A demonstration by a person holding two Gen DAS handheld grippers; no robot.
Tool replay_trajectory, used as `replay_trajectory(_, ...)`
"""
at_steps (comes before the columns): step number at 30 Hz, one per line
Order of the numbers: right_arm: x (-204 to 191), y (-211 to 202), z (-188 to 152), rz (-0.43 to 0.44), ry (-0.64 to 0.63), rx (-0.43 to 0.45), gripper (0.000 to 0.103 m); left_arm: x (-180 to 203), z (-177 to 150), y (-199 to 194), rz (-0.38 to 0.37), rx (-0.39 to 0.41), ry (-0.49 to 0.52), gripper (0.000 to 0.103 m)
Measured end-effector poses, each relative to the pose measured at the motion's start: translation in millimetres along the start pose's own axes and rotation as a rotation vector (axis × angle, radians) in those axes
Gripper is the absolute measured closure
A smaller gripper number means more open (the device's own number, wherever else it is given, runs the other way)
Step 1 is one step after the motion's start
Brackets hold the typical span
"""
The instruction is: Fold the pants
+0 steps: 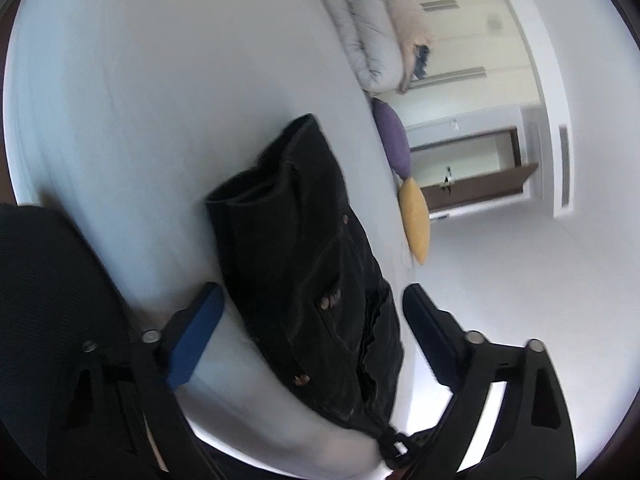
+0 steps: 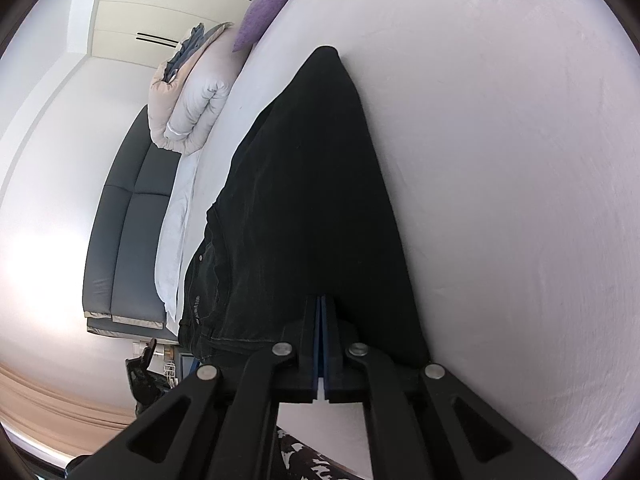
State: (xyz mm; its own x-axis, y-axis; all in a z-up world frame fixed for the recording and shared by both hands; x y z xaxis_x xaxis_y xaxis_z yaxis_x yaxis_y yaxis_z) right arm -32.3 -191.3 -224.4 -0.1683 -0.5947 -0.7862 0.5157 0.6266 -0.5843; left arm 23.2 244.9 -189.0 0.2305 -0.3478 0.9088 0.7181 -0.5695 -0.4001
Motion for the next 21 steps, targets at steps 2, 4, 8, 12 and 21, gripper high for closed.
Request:
replay_trajectory(2, 1, -1, 0, 0.001, 0.0, -0.002, 0.103, -8, 4, 2, -0.024, 0.004, -0.035, 0.022)
replay_trajectory(4, 0, -1, 0, 0.003, -0.001, -0.005, 0.103, -14, 8, 7, -0.031, 0.002, -0.045, 0.022)
replay_trajectory(8, -1, -1, 1, 0.007, -0.001, -0.011, 0.103, -21, 10, 10, -0.04, 0.01, -0.073, 0.022)
replay_trajectory(12, -6, -3, 2, 0.008, -0.006, -0.013, 0.099, -30, 8, 9, -0.035, 0.006, -0.088, 0.035)
replay_trajectory(21, -68, -3, 16, 0.055, -0.101, 0.002, 0.071, -21, 13, 15, 0.007, -0.01, -0.07, 0.076)
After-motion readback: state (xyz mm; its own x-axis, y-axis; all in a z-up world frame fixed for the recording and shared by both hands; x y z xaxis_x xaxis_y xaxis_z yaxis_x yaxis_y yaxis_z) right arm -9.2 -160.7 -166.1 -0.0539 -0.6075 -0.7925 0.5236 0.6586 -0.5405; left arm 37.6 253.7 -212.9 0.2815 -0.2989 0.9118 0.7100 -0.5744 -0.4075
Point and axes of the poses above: each gripper's, at about its wrist camera, not at the fingertips, and y roughly the way its jaws point, x to its right, z to its top, the point moved 9 cm from there along y, roughly the way its jaws point, and after that the axes turned 5 degrees about -x, right-handed, at the moved point
